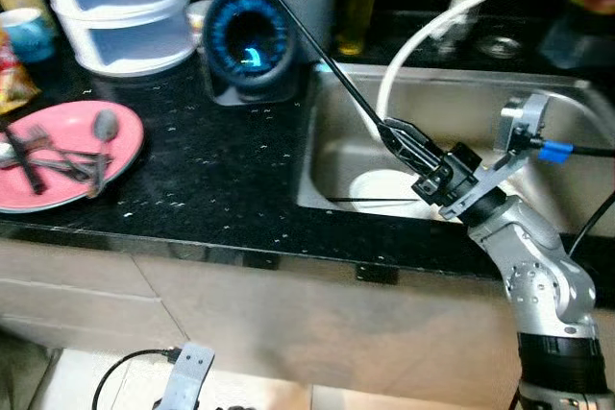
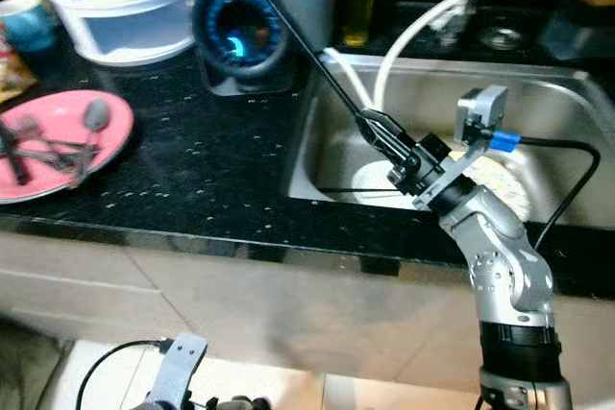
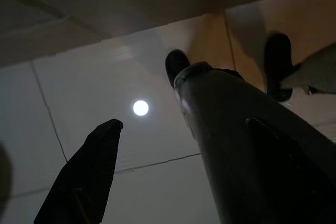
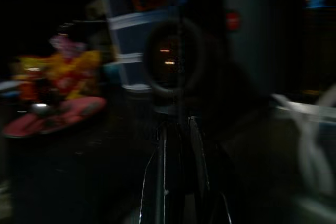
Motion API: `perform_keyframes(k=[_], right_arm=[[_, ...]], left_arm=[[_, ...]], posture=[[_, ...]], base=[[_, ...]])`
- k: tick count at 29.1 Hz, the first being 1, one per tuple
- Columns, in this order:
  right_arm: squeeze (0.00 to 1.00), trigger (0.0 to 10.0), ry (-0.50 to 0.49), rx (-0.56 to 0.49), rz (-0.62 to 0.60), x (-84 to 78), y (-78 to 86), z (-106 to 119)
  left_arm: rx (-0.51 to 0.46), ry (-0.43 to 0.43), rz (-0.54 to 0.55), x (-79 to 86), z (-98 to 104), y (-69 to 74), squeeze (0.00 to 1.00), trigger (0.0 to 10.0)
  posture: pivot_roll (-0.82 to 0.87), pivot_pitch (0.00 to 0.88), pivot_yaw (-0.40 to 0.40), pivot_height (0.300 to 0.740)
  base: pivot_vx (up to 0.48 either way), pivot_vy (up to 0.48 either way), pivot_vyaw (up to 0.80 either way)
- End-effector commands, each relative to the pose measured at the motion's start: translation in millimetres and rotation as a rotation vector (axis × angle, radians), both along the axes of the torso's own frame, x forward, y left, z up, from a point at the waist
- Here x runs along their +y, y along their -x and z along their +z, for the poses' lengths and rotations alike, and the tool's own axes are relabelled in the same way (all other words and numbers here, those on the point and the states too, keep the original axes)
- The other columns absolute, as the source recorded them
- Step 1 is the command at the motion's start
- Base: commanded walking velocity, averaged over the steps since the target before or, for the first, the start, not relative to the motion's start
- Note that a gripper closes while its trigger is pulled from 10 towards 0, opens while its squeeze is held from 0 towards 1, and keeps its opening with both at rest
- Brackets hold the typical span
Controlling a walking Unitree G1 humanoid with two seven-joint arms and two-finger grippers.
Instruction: Kitchen organization
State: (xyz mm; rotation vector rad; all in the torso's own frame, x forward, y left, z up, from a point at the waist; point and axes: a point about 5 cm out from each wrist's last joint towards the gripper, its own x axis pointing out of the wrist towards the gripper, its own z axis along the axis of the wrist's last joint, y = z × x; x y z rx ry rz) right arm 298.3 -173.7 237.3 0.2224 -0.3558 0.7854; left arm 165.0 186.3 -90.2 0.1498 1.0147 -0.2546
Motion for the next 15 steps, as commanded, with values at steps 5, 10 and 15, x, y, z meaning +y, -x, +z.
perform_keyframes(k=[5,10,15], right_arm=[[0.0,10.0,0.014,0.036,-0.097,-3.4,-9.4,-5],[0.0,10.0,0.119,0.054,-0.138,-14.5,-10.8,-8],[0.0,10.0,0.309,0.084,-0.19,-36.8,-6.0,-12]], left_arm=[[0.092,-0.009,-0.006,2.8,-9,21.3,0.0,10.0],[0.093,-0.003,-0.003,2.2,-9,22.2,0.0,10.0],[0.102,-0.009,0.001,3.1,-10,25.5,0.0,10.0]], posture=[[0.04,0.098,-0.005,0.74],[0.04,0.101,-0.006,0.74],[0.03,0.109,-0.007,0.74]], base=[[0.0,0.0,0.0],[0.0,0.0,0.0],[0.0,0.0,0.0]])
